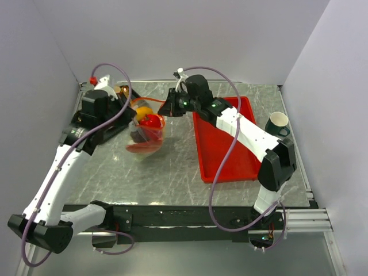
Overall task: Place the food in the zip-top bag and seal the zipper
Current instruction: Adjust the zipper food storage bag at the center of the board.
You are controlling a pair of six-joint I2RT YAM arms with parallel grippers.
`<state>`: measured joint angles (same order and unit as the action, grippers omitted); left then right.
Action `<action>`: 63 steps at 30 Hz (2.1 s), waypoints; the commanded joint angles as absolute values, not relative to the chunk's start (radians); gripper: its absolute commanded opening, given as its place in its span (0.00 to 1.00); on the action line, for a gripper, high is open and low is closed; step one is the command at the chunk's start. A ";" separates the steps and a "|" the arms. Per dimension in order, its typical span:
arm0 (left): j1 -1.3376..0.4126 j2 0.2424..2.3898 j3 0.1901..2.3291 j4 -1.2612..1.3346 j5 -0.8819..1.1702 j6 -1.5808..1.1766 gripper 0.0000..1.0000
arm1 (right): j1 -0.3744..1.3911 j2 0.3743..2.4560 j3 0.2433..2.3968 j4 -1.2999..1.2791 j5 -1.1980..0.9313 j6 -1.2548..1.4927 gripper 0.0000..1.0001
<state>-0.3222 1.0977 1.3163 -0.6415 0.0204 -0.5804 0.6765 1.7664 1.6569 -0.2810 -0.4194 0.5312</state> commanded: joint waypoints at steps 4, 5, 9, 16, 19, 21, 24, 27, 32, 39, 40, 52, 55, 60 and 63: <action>-0.321 1.043 1.356 -0.680 0.106 -0.474 0.01 | 0.690 1.861 1.781 -0.221 -0.531 0.566 0.06; -0.321 1.055 1.353 -0.708 0.100 -0.466 0.01 | 0.692 1.879 1.781 -0.218 -0.538 0.578 0.06; -0.322 1.115 1.272 -0.668 0.253 -0.443 0.01 | 0.693 1.867 1.691 -0.204 -0.500 0.584 0.06; -0.376 1.196 1.083 -0.494 0.482 -0.442 0.01 | 0.690 1.809 1.494 -0.187 -0.419 0.568 0.06; -0.437 1.213 1.069 -0.411 0.483 -0.468 0.01 | 0.690 1.773 1.427 -0.199 -0.355 0.557 0.06; -0.475 1.229 1.074 -0.370 0.495 -0.498 0.01 | 0.689 1.738 1.378 -0.199 -0.312 0.558 0.06; -0.517 1.239 1.091 -0.322 0.442 -0.528 0.01 | 0.686 1.704 1.345 -0.195 -0.259 0.558 0.06; -0.522 1.253 1.111 -0.336 0.399 -0.526 0.01 | 0.686 1.692 1.350 -0.225 -0.212 0.551 0.06; -0.525 1.311 1.134 -0.383 0.399 -0.514 0.01 | 0.686 1.605 1.255 -0.132 -0.186 0.595 0.07; -0.621 1.416 1.181 -0.360 0.430 -0.545 0.01 | 0.686 1.614 1.212 -0.112 -0.252 0.617 0.06; -0.629 1.423 1.190 -0.368 0.416 -0.546 0.01 | 0.686 1.602 1.204 -0.101 -0.255 0.620 0.06; -0.643 1.413 1.243 -0.546 0.130 -0.514 0.01 | 0.686 1.497 1.224 -0.195 -0.141 0.588 0.05; -0.643 1.427 1.226 -0.549 0.137 -0.529 0.01 | 0.690 1.476 1.241 -0.264 -0.060 0.562 0.04; -0.643 1.411 1.233 -0.569 0.069 -0.548 0.01 | 0.693 1.401 1.210 -0.256 -0.060 0.541 0.05; -0.643 1.396 1.258 -0.598 0.003 -0.546 0.01 | 0.693 1.393 1.224 -0.268 -0.096 0.529 0.04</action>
<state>-0.6434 1.4281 1.2148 -0.5308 0.1184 -0.5434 0.6880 1.4822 1.1893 -0.3004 -0.0914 0.5556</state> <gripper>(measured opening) 0.016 0.048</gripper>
